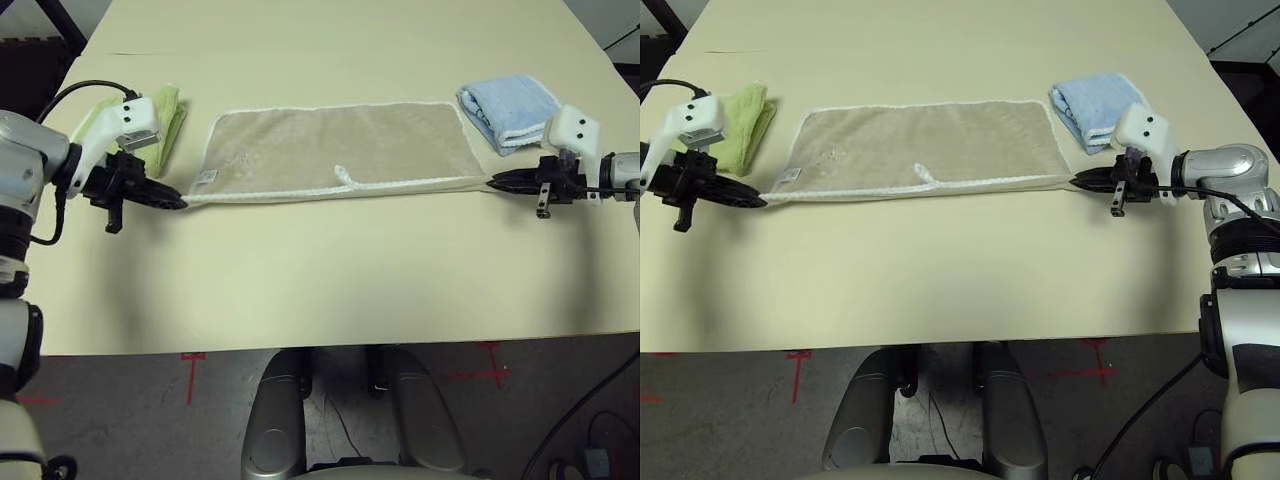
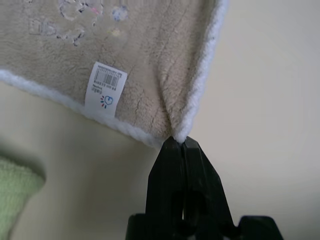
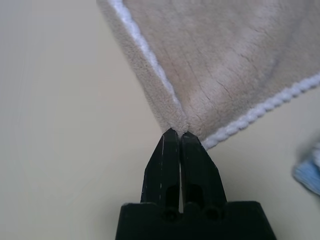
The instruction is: Fold the towel and set it aside.
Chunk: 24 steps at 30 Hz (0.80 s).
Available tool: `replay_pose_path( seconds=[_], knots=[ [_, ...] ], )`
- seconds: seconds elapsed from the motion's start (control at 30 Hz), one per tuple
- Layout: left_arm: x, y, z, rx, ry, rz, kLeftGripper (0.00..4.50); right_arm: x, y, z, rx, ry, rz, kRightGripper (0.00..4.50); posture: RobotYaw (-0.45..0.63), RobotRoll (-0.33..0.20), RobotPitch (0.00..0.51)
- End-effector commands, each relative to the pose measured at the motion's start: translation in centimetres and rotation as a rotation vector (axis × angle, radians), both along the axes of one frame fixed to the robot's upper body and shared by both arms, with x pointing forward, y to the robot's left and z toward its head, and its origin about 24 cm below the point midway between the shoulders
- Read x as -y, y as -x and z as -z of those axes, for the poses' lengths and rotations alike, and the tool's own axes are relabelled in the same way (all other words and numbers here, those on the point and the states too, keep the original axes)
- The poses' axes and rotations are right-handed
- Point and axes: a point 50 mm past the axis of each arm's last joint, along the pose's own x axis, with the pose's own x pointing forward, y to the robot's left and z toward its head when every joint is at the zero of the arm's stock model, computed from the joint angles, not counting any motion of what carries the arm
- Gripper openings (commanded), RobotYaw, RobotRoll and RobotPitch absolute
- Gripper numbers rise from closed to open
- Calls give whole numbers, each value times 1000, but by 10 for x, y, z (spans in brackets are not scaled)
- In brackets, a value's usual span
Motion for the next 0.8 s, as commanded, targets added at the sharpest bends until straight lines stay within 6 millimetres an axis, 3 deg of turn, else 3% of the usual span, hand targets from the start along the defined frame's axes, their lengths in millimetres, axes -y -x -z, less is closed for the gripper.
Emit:
replay_pose_path(
  seconds=[0.03, 0.33, 0.6, 0.8],
  knots=[
    [-3, 8, 5, -61, 4, -3, 23, 5, 15, -1, -106, -17, -71, 0, 43, 0, 286],
    [4, 13, 2, -109, 34, 5, 23, 13, 36, -6, -108, 157, -126, 0, 32, 0, 279],
    [14, 27, 0, -179, 104, 47, 23, 16, 38, -3, -101, 214, -143, 0, 38, 0, 278],
    [11, 32, 8, -216, 85, 52, 23, 11, 36, -6, -94, 221, -151, 0, 36, 0, 278]
  ],
)
